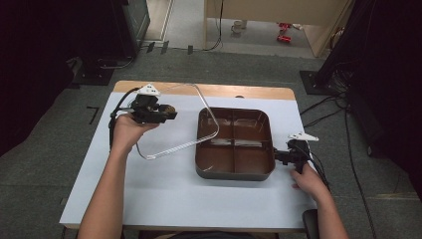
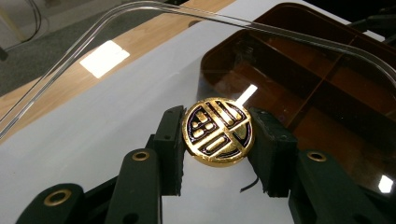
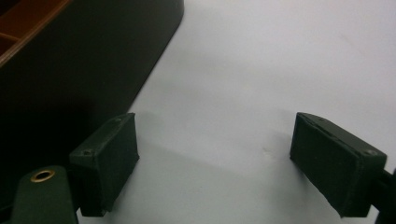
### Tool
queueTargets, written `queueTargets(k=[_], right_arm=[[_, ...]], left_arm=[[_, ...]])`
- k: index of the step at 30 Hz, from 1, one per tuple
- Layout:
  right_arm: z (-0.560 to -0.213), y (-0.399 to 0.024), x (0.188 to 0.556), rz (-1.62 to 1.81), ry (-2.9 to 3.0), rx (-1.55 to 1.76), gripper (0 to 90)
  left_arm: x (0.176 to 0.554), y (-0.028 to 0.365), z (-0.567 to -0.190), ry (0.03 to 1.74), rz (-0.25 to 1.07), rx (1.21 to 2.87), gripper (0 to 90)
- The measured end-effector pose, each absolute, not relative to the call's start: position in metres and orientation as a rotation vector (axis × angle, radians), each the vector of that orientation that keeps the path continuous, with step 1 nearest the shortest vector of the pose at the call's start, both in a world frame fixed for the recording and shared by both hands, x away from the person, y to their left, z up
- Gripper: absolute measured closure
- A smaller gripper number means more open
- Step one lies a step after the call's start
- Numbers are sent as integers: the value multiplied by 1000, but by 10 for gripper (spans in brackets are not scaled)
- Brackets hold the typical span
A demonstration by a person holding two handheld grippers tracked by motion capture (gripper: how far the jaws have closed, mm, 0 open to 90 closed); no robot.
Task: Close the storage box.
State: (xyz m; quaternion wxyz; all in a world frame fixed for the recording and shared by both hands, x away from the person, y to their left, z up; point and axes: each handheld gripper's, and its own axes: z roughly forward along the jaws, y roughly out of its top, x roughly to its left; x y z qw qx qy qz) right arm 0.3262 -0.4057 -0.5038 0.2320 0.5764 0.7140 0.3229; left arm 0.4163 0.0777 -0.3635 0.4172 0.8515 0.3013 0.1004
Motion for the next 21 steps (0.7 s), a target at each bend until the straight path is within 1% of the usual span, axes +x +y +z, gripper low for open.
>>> queueTargets(k=[9,14,21], right_arm=[[-504,-406,326,889,1963,1583,148],[-504,-406,326,890,1963,1583,148],[-504,-406,326,890,1963,1585,148]], left_arm=[[412,37,-359,668,235,2162,594],[411,19,-364,636,196,2148,594],[410,-8,-372,565,186,2170,594]])
